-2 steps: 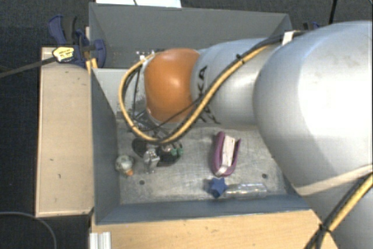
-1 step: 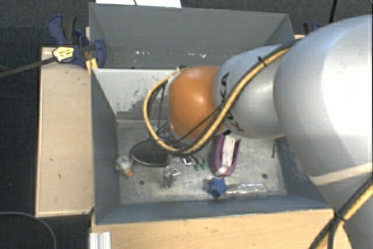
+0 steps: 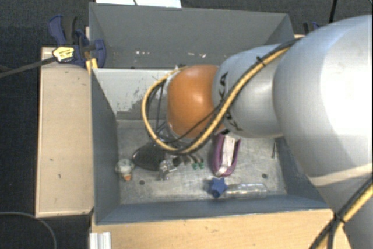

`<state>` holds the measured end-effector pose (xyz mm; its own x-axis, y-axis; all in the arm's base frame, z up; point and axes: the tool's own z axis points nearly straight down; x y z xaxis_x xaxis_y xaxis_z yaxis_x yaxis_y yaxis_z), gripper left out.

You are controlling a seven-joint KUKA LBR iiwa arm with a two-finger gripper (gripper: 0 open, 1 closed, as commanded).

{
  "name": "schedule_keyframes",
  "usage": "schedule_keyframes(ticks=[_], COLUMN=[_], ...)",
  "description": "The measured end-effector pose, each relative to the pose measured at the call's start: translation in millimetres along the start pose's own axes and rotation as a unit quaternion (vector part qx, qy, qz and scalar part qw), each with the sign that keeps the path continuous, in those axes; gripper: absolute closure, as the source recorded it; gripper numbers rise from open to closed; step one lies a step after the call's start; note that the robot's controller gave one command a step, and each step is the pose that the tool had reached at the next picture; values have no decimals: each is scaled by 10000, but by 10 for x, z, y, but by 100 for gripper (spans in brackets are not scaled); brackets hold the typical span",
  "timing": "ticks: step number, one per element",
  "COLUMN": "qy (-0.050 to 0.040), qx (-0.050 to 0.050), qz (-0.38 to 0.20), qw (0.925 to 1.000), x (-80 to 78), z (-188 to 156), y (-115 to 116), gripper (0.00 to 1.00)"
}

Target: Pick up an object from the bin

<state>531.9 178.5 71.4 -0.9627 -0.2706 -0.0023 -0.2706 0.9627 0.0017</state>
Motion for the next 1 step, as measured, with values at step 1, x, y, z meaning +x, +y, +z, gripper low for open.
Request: schedule_keyframes(ticks=[1], qy=[-32], qx=[15], qz=[-838], qw=[9965], x=[-28], z=[-1334], y=[-319], gripper=[100])
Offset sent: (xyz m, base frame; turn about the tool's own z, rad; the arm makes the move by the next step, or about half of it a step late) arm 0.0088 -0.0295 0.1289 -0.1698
